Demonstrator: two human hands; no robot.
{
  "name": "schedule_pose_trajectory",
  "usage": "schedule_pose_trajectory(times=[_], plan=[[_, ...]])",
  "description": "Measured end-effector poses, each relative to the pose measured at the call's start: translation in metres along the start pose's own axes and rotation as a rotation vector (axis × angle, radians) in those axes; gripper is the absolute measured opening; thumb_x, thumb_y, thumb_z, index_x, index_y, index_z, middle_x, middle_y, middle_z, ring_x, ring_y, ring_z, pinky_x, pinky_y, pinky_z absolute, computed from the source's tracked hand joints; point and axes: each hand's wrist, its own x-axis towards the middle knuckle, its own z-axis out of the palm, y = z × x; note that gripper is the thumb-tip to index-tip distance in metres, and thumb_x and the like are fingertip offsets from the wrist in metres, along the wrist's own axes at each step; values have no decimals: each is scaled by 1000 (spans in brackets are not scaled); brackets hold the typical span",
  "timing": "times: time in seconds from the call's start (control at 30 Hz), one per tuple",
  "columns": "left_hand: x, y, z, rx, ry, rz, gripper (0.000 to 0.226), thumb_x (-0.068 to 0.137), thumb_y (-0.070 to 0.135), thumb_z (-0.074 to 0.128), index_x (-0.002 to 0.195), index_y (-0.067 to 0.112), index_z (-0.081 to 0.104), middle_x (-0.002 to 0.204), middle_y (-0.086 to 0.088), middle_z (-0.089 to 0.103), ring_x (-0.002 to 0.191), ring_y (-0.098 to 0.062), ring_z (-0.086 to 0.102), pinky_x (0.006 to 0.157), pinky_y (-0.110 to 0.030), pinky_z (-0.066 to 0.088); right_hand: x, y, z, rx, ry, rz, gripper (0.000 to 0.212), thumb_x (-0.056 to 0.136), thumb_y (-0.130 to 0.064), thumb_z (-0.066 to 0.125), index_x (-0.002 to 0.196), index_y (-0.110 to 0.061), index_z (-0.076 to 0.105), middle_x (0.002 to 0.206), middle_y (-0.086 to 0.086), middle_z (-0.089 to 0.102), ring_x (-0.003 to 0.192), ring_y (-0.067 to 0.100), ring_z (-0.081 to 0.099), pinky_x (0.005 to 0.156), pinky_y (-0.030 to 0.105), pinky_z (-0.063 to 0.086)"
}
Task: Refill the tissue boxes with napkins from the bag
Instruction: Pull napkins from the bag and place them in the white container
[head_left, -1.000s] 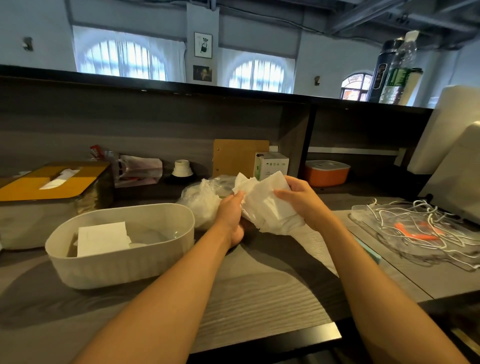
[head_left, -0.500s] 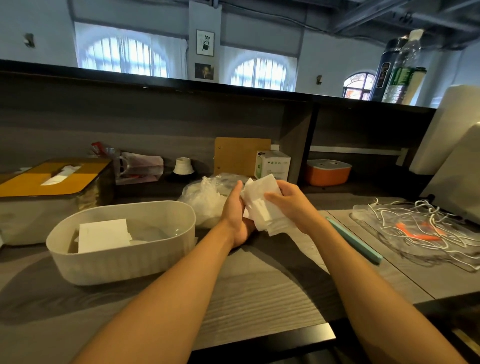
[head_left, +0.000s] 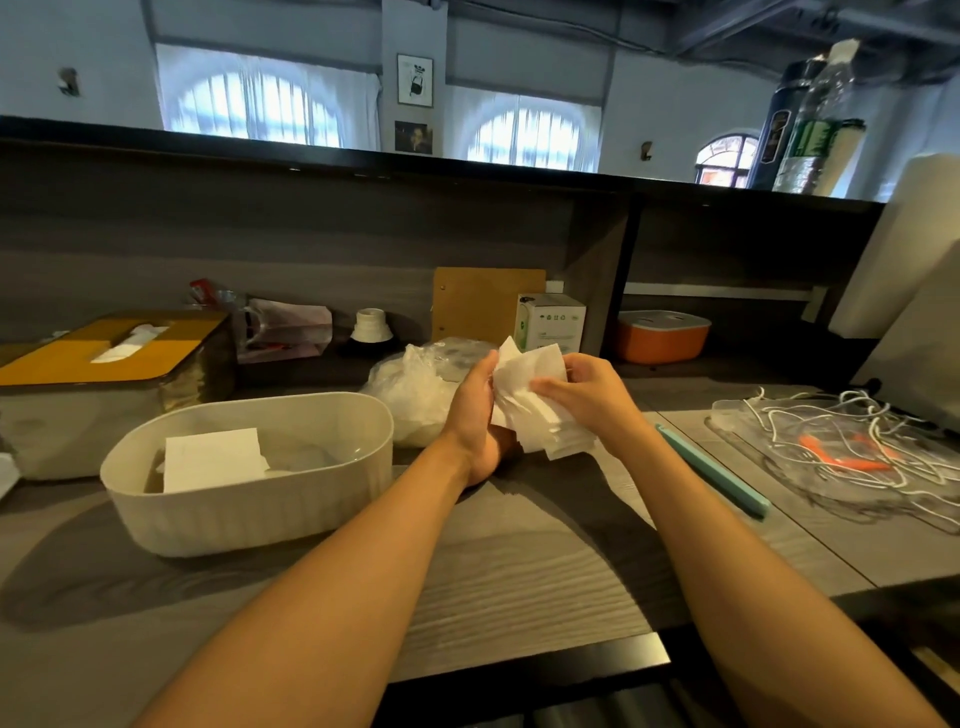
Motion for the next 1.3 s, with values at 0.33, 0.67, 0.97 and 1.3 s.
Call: schedule_pose_trajectory(times=[0.33, 0.67, 0.97, 1.3], plan=[[0, 0, -1, -30, 73, -3, 40, 101, -1, 35, 134, 14, 52, 110, -10, 65, 97, -27, 64, 76, -42, 57, 10, 10, -7, 404, 179, 251, 16, 95, -20, 62, 111, -19, 57, 108, 3, 60, 98, 20, 58, 85, 39, 52], [6, -3, 2, 106, 281, 80, 26, 104, 15, 46, 129, 21, 50, 112, -6, 62, 99, -25, 60, 77, -41, 55, 6, 2, -17, 587, 392, 182, 16, 100, -28, 54, 114, -29, 50, 109, -1, 61, 94, 19, 61, 80, 42, 57], [6, -10, 8, 67, 239, 144, 34, 104, 38, 43, 118, 21, 68, 107, -9, 74, 102, -29, 68, 87, -43, 57, -3, -15, 26, 581, 238, 306, 14, 99, -27, 53, 112, -24, 55, 102, 1, 60, 90, 21, 60, 76, 44, 58], [1, -10, 12, 261, 218, 272, 32, 106, 42, 34, 112, 30, 63, 105, -3, 72, 97, -20, 70, 81, -36, 58, 1, -4, 22, 606, 85, 492, 32, 87, -36, 71, 109, -20, 55, 105, 8, 62, 98, 29, 62, 91, 50, 53]])
